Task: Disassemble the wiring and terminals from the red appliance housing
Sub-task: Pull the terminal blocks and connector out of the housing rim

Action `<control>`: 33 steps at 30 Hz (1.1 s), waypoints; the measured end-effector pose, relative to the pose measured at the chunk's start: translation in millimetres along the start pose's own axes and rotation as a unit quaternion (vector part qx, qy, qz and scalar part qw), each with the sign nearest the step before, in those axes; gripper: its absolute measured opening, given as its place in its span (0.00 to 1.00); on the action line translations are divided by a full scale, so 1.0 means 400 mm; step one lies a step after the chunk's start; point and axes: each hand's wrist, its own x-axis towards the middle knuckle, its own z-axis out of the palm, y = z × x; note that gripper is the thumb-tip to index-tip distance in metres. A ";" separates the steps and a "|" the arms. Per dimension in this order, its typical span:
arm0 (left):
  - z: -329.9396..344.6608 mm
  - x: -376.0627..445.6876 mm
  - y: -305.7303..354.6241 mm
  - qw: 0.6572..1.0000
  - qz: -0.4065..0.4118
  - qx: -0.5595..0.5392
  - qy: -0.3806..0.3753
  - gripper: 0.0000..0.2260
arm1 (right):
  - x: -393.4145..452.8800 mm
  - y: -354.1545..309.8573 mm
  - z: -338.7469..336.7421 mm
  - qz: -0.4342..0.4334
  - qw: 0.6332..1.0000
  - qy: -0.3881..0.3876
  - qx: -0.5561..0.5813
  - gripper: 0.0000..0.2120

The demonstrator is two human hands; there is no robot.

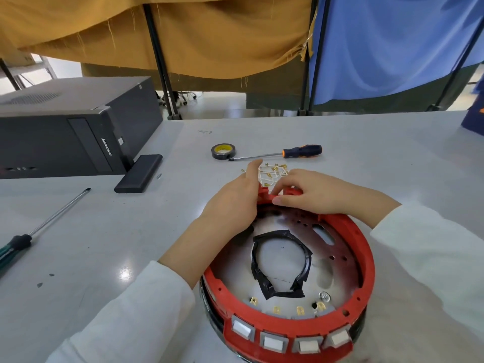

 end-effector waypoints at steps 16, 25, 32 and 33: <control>-0.067 -0.058 0.014 0.997 -0.042 0.061 -0.032 0.24 | -0.081 0.016 -0.014 0.216 0.970 -0.010 -0.115 0.16; -0.060 -0.078 0.010 0.980 -0.150 0.132 -0.012 0.05 | -0.122 -0.021 -0.063 0.314 0.936 -0.096 -0.127 0.17; -0.047 -0.030 -0.009 0.995 -0.050 0.080 -0.039 0.13 | -0.093 -0.022 -0.034 0.117 0.982 0.049 -0.142 0.26; -0.046 -0.023 -0.013 0.996 -0.035 0.066 -0.042 0.14 | -0.088 -0.023 -0.030 0.088 0.988 0.046 -0.116 0.26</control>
